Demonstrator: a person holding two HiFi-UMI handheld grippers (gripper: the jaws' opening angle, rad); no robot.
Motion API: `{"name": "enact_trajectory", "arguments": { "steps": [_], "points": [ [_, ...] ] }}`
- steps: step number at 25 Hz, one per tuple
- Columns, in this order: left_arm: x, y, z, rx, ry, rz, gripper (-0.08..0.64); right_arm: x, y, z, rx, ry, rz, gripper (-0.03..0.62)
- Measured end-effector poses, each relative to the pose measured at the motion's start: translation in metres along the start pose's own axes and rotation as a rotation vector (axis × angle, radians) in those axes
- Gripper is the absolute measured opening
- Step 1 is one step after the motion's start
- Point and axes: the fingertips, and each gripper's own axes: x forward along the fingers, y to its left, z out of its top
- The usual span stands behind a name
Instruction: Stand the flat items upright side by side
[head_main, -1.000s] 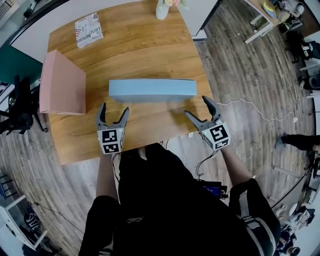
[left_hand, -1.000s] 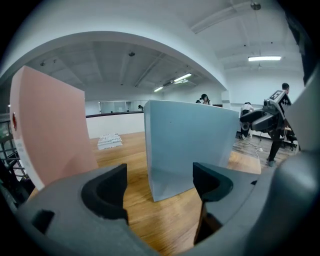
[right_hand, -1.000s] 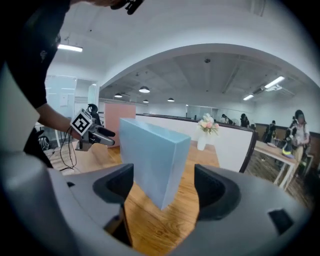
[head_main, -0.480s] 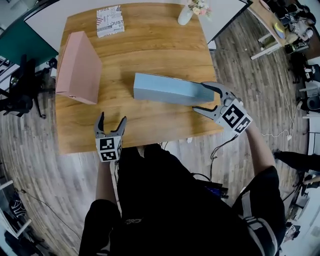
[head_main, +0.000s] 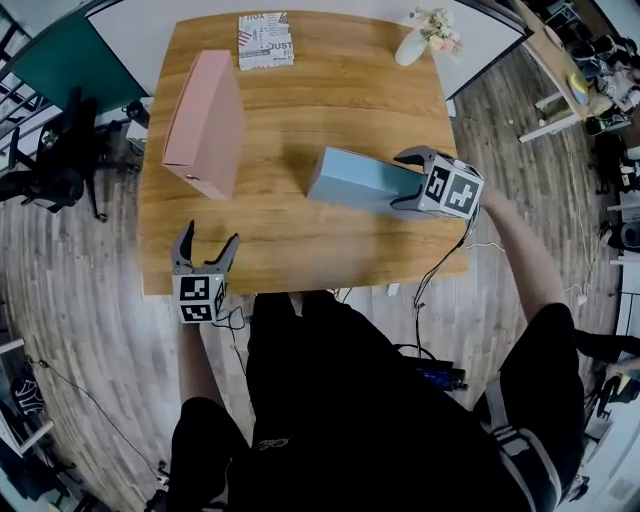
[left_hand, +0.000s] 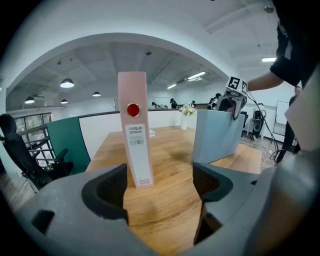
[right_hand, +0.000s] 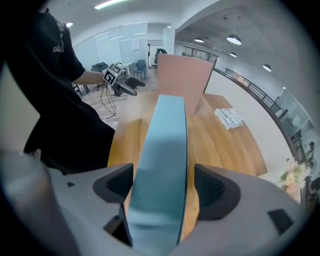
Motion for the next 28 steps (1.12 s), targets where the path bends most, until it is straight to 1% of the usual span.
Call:
{"name": "enact_trajectory", "arguments": {
  "steps": [3, 6, 8, 11, 16, 18, 21, 26, 28],
  "points": [
    [-0.001, 0.026, 0.009, 0.024, -0.006, -0.019, 0.42, 0.014, -0.001, -0.002, -0.006, 0.062, 0.026, 0.379],
    [0.006, 0.051, 0.019, 0.063, -0.014, -0.048, 0.42, 0.025, 0.003, 0.003, -0.011, 0.09, 0.038, 0.34],
    [0.013, 0.065, 0.025, 0.085, -0.017, -0.063, 0.42, 0.028, 0.002, 0.006, -0.009, 0.104, 0.03, 0.328],
    [0.023, 0.079, 0.031, 0.105, -0.021, -0.09, 0.42, 0.027, 0.002, 0.013, 0.035, 0.122, 0.0, 0.314],
    [0.037, 0.083, 0.039, 0.117, -0.034, -0.168, 0.419, 0.029, -0.001, 0.024, 0.149, 0.06, -0.064, 0.305],
    [0.042, 0.084, 0.04, 0.129, -0.031, -0.199, 0.42, 0.025, -0.007, 0.032, 0.208, 0.012, -0.103, 0.304],
    [0.05, 0.089, 0.041, 0.141, -0.028, -0.227, 0.419, 0.016, -0.021, 0.056, 0.322, -0.112, -0.192, 0.301],
    [0.058, 0.092, 0.05, 0.138, -0.041, -0.268, 0.417, -0.01, -0.048, 0.104, 0.508, -0.406, -0.398, 0.301],
    [0.06, 0.093, 0.053, 0.125, -0.052, -0.285, 0.416, -0.015, -0.055, 0.124, 0.581, -0.538, -0.452, 0.301]
  ]
}}
